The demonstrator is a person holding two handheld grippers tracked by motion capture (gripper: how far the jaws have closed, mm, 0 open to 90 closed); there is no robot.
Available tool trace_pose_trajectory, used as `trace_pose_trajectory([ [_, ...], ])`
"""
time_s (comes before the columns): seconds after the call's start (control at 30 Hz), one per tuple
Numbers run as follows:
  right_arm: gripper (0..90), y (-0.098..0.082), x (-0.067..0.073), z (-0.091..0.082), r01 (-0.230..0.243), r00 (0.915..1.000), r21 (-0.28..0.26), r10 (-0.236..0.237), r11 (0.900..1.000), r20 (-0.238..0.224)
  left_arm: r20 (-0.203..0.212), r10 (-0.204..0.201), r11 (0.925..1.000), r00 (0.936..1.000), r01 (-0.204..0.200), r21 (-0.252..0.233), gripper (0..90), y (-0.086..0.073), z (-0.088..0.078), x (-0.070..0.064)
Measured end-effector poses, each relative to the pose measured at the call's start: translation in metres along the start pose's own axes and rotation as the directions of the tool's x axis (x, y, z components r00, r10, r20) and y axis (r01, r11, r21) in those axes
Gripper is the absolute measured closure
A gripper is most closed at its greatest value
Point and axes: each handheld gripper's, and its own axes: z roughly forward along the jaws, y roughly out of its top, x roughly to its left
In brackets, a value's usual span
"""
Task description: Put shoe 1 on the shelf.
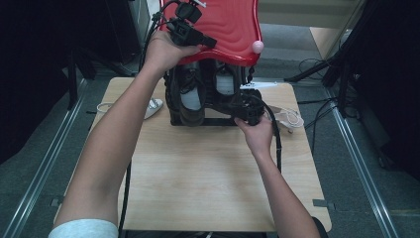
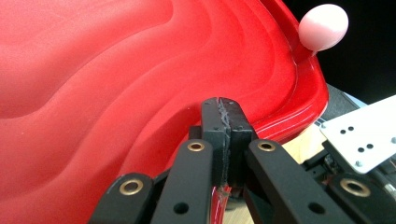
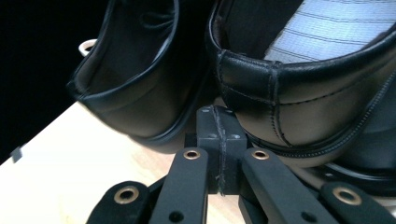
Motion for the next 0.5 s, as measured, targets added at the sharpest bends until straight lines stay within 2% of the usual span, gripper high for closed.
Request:
trace_pose_trajectory([
  [0.1, 90.0, 0.001, -0.005, -0.002, -0.001, 0.9993, -0.027, 0.002, 1.000, 0.037, -0.001, -0.003, 1.0000, 1.0000, 0.003, -0.004, 90.0, 0.000, 0.000, 0.000],
  [0.23, 90.0, 0.001, -0.011, -0.006, -0.020, 0.9989, -0.040, 0.022, 0.999, 0.042, 0.005, -0.018, 0.9998, 0.9998, 0.018, 0.001, 90.0, 0.000, 0.000, 0.001],
  [0.3, 90.0, 0.000, -0.016, -0.008, -0.019, 0.9949, -0.038, 0.022, 0.999, 0.098, 0.011, -0.019, 0.9998, 0.9998, 0.019, 0.006, 90.0, 0.001, 0.000, 0.002],
  [0.37, 90.0, -0.003, -0.019, -0.006, -0.051, 0.9946, -0.018, 0.052, 0.999, 0.090, 0.016, -0.019, 0.9998, 0.9997, 0.019, 0.008, 90.0, 0.001, 0.000, 0.002],
  [0.43, 90.0, -0.008, -0.019, -0.007, -0.063, 0.9961, -0.023, 0.064, 0.998, 0.060, 0.022, -0.025, 0.9997, 0.9994, 0.025, 0.001, 90.0, 0.000, 0.000, 0.002],
  [0.5, 90.0, -0.011, -0.017, -0.010, -0.063, 0.9961, -0.020, 0.064, 0.998, 0.060, 0.030, -0.025, 0.9997, 0.9992, 0.025, -0.007, 90.0, -0.001, 0.001, 0.003],
])
